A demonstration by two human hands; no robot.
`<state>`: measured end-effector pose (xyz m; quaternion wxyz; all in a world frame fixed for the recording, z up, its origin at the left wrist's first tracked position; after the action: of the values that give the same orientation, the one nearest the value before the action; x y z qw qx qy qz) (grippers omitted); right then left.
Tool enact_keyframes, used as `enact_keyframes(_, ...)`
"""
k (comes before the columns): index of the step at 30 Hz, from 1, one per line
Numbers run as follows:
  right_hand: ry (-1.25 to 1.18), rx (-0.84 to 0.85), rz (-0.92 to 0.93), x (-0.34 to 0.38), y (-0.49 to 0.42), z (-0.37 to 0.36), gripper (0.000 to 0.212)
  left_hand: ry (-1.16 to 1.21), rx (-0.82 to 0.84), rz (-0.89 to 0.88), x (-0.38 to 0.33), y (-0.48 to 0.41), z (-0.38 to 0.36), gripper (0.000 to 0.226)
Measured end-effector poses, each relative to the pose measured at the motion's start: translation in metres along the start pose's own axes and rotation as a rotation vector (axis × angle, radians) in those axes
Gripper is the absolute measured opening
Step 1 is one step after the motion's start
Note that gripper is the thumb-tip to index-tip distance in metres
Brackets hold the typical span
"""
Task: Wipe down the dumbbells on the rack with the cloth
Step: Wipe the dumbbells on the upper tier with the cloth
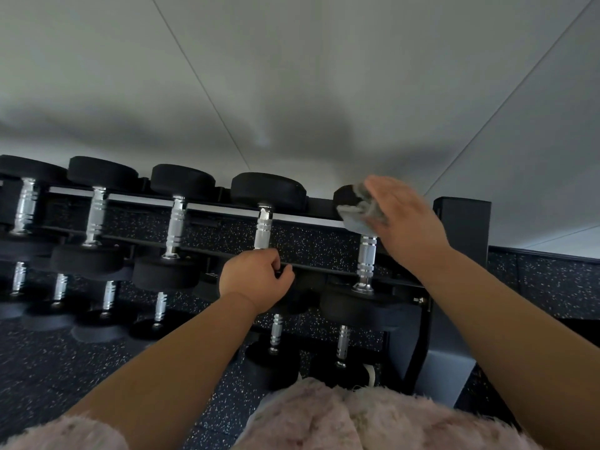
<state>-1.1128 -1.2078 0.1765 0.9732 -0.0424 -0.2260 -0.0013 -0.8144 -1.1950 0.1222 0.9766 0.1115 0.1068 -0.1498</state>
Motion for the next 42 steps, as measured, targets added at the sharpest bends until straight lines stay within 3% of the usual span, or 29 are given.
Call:
enact_keyframes(3, -0.132, -0.01, -0.257, -0.008, 0.009, -0.002, 0.048, -0.015, 0.012, -0.001, 0.001, 0.0, -0.001, 0.031)
enact_keyframes(5, -0.021, -0.005, -0.3, 0.002, 0.002, -0.014, 0.052, -0.025, 0.018, 0.007, -0.001, 0.001, 0.0, 0.032)
enact_keyframes(8, 0.257, -0.037, -0.062, 0.023, -0.01, -0.033, 0.054, -0.025, 0.014, 0.017, -0.003, 0.001, 0.001, 0.031)
enact_keyframes(11, 0.308, 0.026, 0.103, 0.01, -0.008, -0.029, 0.065, -0.033, 0.019, 0.02, -0.003, 0.0, 0.001, 0.03)
enact_keyframes(13, 0.321, 0.032, 0.136, -0.011, 0.002, -0.021, 0.076, -0.034, 0.022, 0.016, -0.004, 0.0, 0.001, 0.029)
enact_keyframes(15, 0.229, -0.003, 0.043, -0.029, 0.017, -0.012, 0.08, -0.028, 0.022, 0.021, -0.005, 0.0, 0.003, 0.028)
enact_keyframes(19, -0.014, -0.034, -0.203, -0.012, 0.032, -0.01, 0.061, -0.017, 0.018, 0.023, -0.003, 0.0, 0.001, 0.029)
enact_keyframes(25, -0.155, -0.086, -0.042, 0.065, -0.007, -0.026, 0.021, 0.006, 0.027, 0.033, -0.004, 0.0, 0.002, 0.028)
enact_keyframes(32, -0.543, 0.003, -0.308, 0.105, -0.049, -0.057, 0.032, 0.025, -0.006, 0.004, -0.004, 0.001, 0.002, 0.028)
enact_keyframes(39, -0.516, 0.253, -0.265, 0.098, -0.038, -0.096, 0.049, 0.018, 0.004, -0.033, -0.001, 0.001, 0.001, 0.032)
enact_keyframes(40, -0.46, 0.272, -0.293, 0.093, -0.033, -0.102, 0.048, 0.012, 0.007, -0.036, -0.001, 0.001, 0.001, 0.031)
enact_keyframes(42, -0.44, 0.253, -0.32, 0.082, -0.021, -0.115, 0.024, 0.001, 0.009, -0.043, -0.002, 0.001, 0.002, 0.03)
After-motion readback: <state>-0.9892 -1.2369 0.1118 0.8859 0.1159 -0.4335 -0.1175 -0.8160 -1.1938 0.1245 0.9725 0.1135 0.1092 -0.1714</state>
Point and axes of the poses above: each hand's wrist, its own y-axis away from the middle knuckle, its own z-axis out of the back of the hand, x = y × z, the point moved 2 cm from there along -y, towards the middle knuckle, and after that the axes turned 9 degrees about -z, right-handed, at the moved point
